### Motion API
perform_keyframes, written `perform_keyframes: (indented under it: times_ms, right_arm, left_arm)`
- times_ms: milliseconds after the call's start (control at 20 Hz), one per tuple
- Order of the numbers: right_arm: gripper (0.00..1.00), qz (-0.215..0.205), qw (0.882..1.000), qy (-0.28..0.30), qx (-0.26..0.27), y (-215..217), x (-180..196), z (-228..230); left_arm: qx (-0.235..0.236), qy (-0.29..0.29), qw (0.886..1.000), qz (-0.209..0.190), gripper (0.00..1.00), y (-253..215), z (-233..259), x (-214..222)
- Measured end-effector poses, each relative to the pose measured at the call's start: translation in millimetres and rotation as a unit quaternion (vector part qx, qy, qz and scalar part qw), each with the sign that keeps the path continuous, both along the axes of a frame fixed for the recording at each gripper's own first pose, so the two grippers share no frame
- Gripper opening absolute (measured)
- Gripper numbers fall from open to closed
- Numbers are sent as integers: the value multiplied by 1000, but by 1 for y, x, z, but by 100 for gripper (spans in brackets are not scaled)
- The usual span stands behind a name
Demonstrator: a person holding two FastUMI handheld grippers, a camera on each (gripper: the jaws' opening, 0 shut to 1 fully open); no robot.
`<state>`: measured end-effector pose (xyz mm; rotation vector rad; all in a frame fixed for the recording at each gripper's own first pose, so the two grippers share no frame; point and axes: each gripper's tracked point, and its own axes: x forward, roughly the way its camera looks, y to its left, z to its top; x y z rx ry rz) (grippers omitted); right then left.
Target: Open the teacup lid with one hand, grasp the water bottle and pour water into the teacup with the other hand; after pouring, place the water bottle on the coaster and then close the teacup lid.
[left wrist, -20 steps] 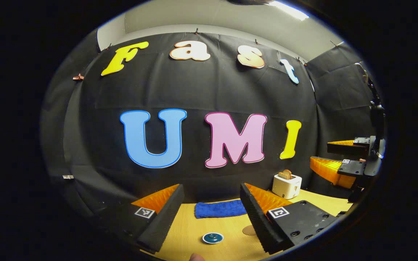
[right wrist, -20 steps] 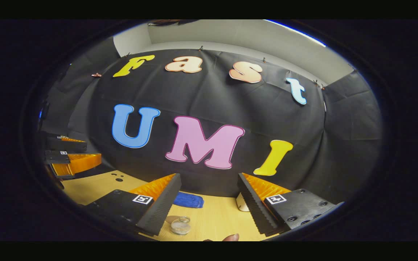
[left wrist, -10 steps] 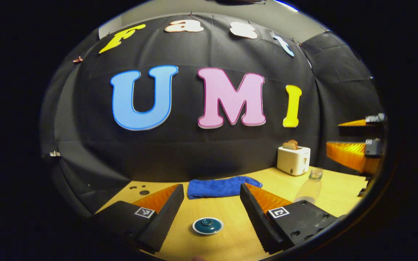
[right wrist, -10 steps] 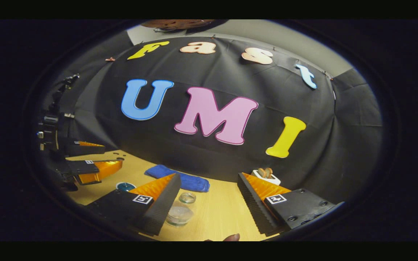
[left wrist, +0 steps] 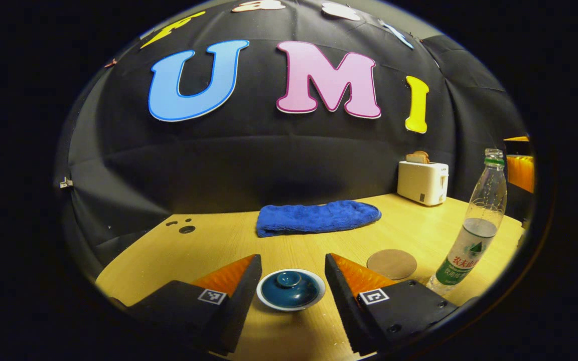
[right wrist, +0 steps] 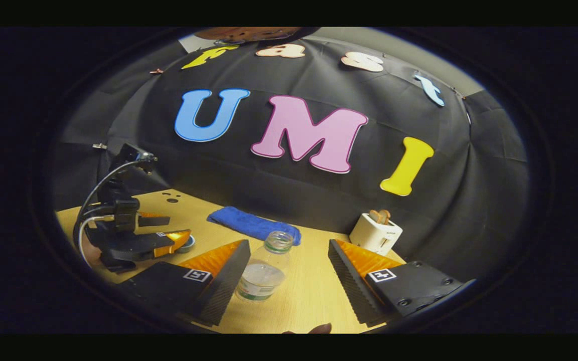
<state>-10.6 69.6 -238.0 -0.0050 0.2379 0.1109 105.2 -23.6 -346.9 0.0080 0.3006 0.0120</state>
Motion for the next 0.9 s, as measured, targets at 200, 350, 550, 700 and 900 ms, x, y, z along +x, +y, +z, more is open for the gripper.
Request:
perform_keyframes:
  times_ms: [200, 350, 550, 700, 900]
  right_arm:
    - [97, 2, 1000, 12, 2, 4, -1, -8]
    - [97, -2, 1000, 19, 7, 4, -1, -10]
    - [97, -7, 1000, 22, 7, 4, -1, -11]
    - [97, -7, 1000, 28, 11, 4, -2, -18]
    - [97, -7, 999, 40, 14, 10, -4, -38]
  left_arm:
    - [4, 9, 1000, -1, 68, -1, -14, 4]
    - [3, 18, 1000, 2, 59, -2, -22, 7]
    - [3, 29, 1000, 5, 40, 2, -29, 3]
    - [15, 17, 1000, -4, 31, 1, -24, 8]
    - [8, -6, 1000, -4, 31, 3, 5, 8]
